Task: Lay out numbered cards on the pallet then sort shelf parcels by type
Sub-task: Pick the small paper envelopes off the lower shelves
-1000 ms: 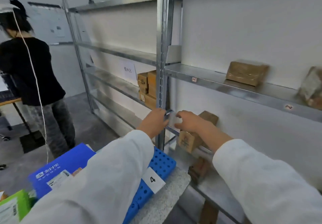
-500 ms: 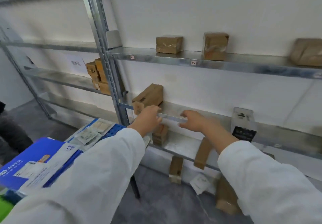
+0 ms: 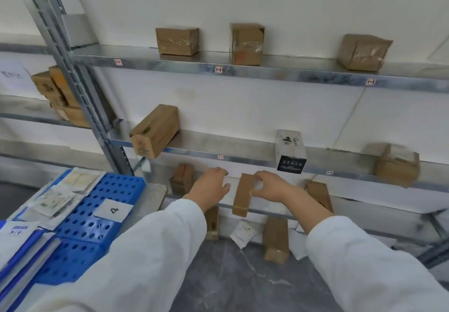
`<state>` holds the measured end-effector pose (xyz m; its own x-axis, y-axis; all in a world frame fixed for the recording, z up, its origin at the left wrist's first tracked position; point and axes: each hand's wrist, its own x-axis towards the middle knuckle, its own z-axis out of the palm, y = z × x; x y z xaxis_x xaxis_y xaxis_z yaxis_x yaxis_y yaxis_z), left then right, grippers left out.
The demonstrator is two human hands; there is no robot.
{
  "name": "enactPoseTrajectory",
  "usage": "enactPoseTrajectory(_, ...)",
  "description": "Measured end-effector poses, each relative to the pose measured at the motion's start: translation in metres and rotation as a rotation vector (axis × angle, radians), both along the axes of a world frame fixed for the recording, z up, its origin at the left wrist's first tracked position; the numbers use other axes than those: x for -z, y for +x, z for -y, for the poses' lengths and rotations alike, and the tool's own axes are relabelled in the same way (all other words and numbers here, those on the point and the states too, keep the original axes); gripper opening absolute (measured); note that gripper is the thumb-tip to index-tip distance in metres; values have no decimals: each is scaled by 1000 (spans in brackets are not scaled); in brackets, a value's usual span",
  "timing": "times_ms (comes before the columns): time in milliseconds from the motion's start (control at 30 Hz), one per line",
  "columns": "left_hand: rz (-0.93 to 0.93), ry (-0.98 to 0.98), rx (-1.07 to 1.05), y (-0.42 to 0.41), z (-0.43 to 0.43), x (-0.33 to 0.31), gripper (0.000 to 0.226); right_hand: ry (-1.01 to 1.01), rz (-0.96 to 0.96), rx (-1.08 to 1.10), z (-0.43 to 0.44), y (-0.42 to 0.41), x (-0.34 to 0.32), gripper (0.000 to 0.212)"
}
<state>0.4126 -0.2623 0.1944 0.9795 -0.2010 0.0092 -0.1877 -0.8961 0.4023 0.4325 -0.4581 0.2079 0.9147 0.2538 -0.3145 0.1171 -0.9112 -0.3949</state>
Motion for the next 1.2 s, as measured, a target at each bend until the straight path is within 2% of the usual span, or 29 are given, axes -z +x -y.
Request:
enactPoseTrajectory(100,-37,23,33,17,-7,22,43,15,-57,39,-16,13,24,66)
enactPoseTrajectory(367,-112,59,128,56,-18,93,42,41,-151,68,-26,37,81,56)
enactPoseTrajectory(567,-200,51,134,90,2,184,37,83,-235,141,-2,65,175,57)
enactPoseTrajectory(700,-237,103,154,111,21,283,36,22,-269,74,21,88,269,44)
enactPoseTrajectory(900,-232,174,175,148,36,463,30,-26,-338,43,52,137,456,69)
enactPoseTrajectory(1200,-214,208,109,250,70,720,43,-36,-208,73,69,231,720,61)
